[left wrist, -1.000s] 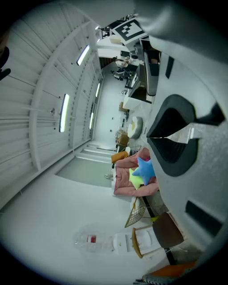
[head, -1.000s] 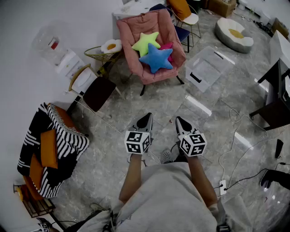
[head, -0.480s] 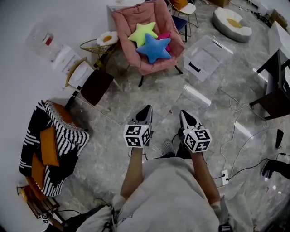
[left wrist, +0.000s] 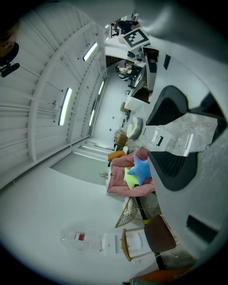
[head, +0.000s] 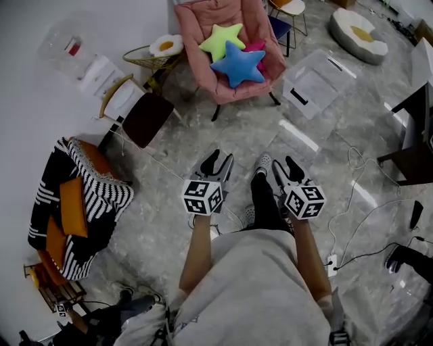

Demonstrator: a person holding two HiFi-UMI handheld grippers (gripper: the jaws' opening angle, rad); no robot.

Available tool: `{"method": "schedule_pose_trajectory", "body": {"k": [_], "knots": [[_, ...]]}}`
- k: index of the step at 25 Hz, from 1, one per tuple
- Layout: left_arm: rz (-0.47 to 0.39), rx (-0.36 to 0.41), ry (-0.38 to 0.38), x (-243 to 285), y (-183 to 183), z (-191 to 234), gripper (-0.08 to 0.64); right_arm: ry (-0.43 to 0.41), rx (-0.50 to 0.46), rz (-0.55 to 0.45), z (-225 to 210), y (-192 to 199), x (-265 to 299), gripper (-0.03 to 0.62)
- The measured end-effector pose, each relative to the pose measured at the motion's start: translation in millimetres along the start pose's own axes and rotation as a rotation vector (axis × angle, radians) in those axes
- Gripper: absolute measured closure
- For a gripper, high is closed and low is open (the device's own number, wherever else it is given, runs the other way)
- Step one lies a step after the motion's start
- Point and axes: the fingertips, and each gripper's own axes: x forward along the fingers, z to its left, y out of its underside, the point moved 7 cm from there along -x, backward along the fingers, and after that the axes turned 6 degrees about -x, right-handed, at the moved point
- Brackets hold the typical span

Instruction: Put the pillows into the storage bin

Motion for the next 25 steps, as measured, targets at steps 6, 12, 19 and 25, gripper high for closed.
{"method": "schedule_pose_trajectory", "body": {"k": [6, 12, 19, 25], "knots": [[0.010, -0.015, -0.045, 15.0, -13.5, 34.4, 0.377, -0.025, 0.023, 0.021, -13.8, -11.5, 50.7, 0.390], [-0.014, -0.047, -0.094, 46.5, -41.1, 68.0, 0.377, -0.064, -0.006, 0.043, -26.0, -35.2, 104.4, 0.390], [0.006, -0.072, -0.095, 110.7, -68.7, 92.6, 0.377, -0.091, -0.044, 0.076, -52.2, -66.5, 161.3, 0.391], [0.065, -0.063, -0.100, 170.3, -89.6, 104.2, 0.377, -0.097, 0.003, 0.099, -95.4, -85.7, 211.3, 0.390]]}}
